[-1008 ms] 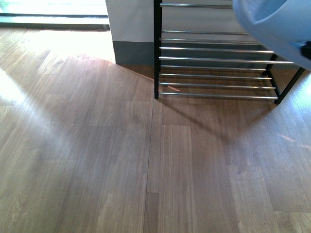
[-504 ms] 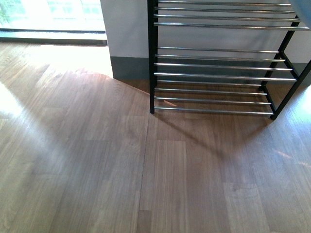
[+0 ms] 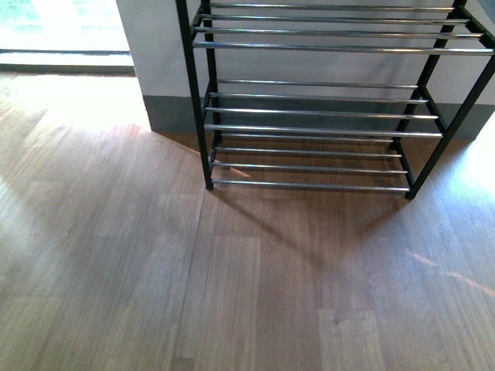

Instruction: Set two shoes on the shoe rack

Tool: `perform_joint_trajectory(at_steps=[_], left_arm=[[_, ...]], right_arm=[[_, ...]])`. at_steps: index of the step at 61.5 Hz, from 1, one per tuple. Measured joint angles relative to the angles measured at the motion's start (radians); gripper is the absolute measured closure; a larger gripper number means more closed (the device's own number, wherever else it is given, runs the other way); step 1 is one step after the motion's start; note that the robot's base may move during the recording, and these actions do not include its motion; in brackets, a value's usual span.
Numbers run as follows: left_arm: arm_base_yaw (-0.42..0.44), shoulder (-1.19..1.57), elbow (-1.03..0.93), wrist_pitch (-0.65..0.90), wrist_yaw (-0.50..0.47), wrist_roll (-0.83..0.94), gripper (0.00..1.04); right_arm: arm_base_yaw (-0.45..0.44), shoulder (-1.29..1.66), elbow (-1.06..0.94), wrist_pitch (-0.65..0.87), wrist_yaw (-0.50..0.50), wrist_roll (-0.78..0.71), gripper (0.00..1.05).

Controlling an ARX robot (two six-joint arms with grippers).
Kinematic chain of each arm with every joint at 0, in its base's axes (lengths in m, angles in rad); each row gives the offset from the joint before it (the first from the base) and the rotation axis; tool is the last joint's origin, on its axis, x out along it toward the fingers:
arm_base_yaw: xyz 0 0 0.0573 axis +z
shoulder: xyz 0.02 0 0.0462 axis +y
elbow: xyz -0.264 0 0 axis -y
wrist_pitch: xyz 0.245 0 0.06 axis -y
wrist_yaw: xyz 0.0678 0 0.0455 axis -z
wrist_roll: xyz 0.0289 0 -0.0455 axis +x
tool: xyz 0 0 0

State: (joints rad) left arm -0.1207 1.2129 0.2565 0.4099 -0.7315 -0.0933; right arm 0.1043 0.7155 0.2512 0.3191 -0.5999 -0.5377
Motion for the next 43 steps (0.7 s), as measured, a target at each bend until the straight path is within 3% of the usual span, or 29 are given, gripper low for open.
perform_joint_trajectory(at_steps=[43], left_arm=[[0.002,-0.001,0.003,0.0,-0.003,0.0,1.03]], right_arm=[[0.001,0.002,0.002,0.0,-0.004,0.0,1.03]])
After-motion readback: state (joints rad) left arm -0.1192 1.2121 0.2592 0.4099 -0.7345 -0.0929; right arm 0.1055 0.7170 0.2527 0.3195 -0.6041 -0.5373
